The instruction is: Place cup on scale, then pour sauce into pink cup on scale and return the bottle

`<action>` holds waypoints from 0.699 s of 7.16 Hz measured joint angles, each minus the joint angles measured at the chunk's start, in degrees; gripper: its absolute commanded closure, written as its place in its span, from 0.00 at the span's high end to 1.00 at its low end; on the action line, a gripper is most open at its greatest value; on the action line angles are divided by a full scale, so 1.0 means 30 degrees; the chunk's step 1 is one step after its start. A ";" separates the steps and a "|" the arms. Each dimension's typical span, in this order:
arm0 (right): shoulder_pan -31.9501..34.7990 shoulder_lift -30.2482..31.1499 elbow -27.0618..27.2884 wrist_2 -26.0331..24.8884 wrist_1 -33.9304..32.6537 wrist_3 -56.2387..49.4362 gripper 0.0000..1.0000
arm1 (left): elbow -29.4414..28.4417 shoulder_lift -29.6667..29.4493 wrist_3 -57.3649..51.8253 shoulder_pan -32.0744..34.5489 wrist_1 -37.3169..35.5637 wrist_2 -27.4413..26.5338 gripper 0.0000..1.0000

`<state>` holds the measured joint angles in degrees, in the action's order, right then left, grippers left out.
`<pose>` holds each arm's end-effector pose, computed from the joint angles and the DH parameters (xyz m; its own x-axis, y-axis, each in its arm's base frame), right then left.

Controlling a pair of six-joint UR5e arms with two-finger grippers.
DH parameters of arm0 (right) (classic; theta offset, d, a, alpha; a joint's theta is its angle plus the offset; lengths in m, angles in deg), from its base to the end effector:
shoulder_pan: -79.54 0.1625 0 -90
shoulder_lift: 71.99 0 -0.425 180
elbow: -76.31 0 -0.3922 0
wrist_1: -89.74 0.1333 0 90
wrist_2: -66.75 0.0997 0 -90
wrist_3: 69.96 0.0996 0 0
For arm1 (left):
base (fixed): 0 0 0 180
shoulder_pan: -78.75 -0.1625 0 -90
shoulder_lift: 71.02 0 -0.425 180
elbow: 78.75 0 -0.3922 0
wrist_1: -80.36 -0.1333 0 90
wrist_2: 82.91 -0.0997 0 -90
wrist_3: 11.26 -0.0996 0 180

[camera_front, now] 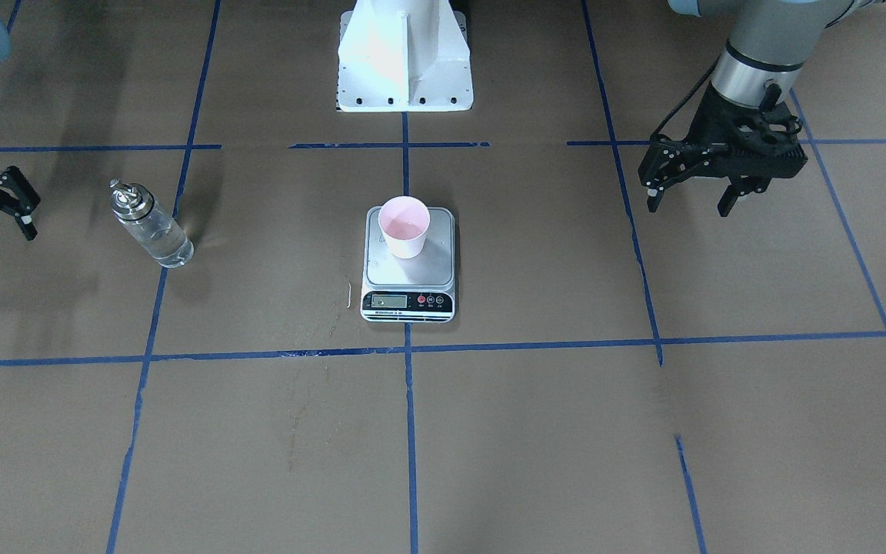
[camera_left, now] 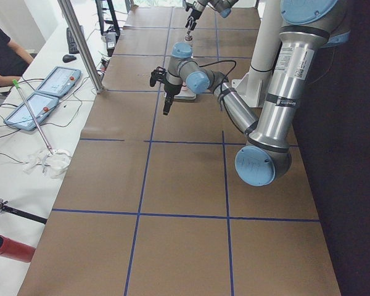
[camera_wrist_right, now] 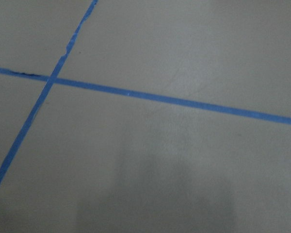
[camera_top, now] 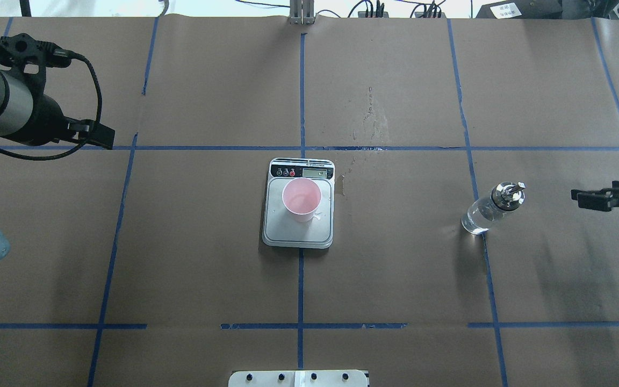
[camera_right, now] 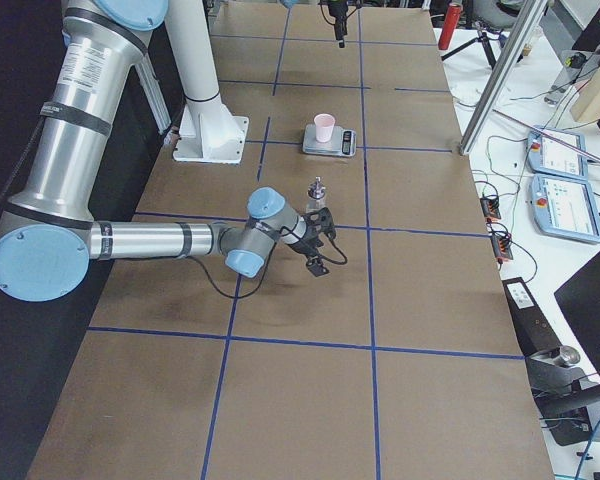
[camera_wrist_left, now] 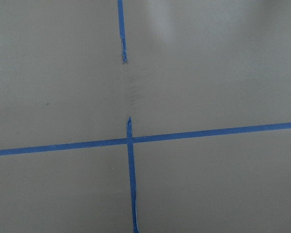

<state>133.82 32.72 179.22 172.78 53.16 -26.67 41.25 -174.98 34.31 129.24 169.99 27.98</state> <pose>-0.1599 -0.4036 0.5672 0.7245 -0.1907 0.6623 -0.1845 0.8722 0.4530 0.2562 -0.4643 0.3014 0.7242 0.1498 -0.6732 0.0804 0.9511 0.2982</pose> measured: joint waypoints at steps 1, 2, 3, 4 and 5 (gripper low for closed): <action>0.2649 -0.1838 -0.0013 0.2663 -0.3844 -0.2734 1.00 | -0.0239 0.0129 -0.1252 0.0468 0.0087 0.0061 1.00; 0.4689 -0.3256 -0.0020 0.4459 -0.7538 -0.5651 1.00 | -0.0772 0.0183 -0.2707 0.1376 0.0205 0.0482 1.00; 0.6141 -0.3949 -0.0061 0.5589 -1.0312 -0.8326 1.00 | -0.1584 0.0217 -0.4572 0.2780 0.0509 0.1724 1.00; 0.7220 -0.4177 -0.0175 0.6727 -1.2652 -1.0711 1.00 | -0.2697 0.0366 -0.6977 0.4737 0.0888 0.3644 1.00; 0.7991 -0.4207 -0.0356 0.8074 -1.4771 -1.2746 1.00 | -0.4115 0.0651 -0.9774 0.6799 0.1042 0.5601 1.00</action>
<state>157.80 20.10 178.15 197.01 8.85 -64.91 28.91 -173.02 4.99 149.63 173.12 44.79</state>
